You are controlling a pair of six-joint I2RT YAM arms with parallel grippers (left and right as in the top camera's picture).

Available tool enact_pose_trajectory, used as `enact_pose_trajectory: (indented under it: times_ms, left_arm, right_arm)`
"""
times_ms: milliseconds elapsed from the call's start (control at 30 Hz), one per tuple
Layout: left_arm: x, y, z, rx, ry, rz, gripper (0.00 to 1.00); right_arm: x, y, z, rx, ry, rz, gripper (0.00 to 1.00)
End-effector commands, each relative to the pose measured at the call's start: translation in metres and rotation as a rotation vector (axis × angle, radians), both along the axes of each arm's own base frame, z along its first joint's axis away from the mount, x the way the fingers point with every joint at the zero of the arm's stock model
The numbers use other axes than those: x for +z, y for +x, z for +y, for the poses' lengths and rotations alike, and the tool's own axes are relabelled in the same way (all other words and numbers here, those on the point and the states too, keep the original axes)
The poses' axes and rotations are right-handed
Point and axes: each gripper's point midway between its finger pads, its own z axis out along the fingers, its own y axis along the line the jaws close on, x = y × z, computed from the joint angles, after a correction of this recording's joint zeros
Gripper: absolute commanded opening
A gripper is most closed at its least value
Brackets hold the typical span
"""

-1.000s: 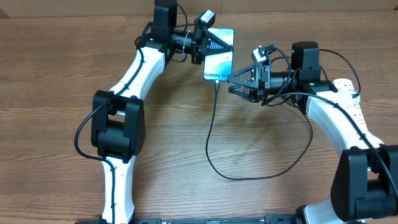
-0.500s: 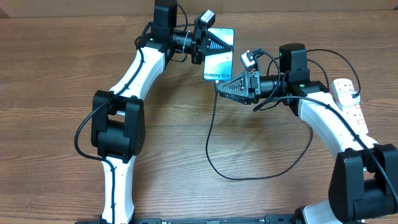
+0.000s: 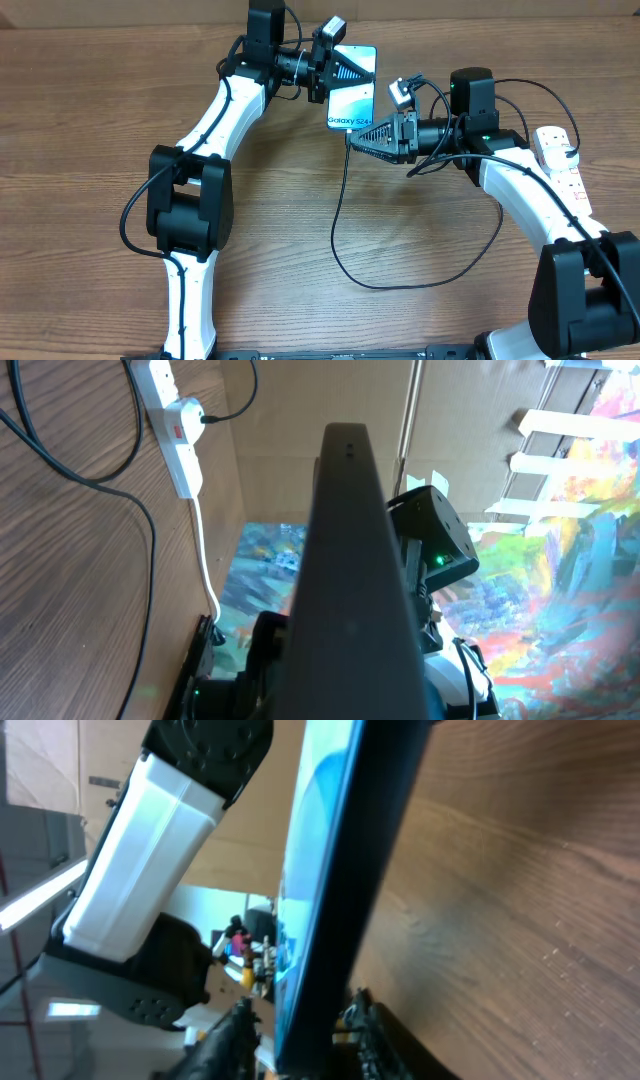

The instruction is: Plug charger to phone and switch on socket

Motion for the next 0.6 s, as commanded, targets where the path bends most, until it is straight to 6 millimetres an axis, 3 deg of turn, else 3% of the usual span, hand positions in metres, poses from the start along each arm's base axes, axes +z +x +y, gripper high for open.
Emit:
enact_pose_trajectory:
  times_ms: [0,233,367,567]
  left_arm:
    - [0.0161,-0.0071,0.0003,-0.024,-0.023,-0.043,0.04]
    - [0.0165,-0.0080,0.0005,-0.030,-0.026,-0.042,0.04]
    - [0.0166,-0.0081,0.0005,-0.030,-0.026,-0.042,0.04]
    - [0.0166,-0.0081,0.0005,-0.030,-0.029,-0.054,0.04]
  right_arm:
    - [0.0054,0.0023,0.0072,-0.012,-0.019,-0.024,0.31]
    - [0.0026,0.0011,0.0158,-0.011,-0.039,-0.035,0.26]
    - [0.0037,0.0019,0.0160,-0.012,-0.036,-0.040,0.04]
    - [0.0075,0.0048,0.0166,-0.025,-0.025,-0.013,0.04]
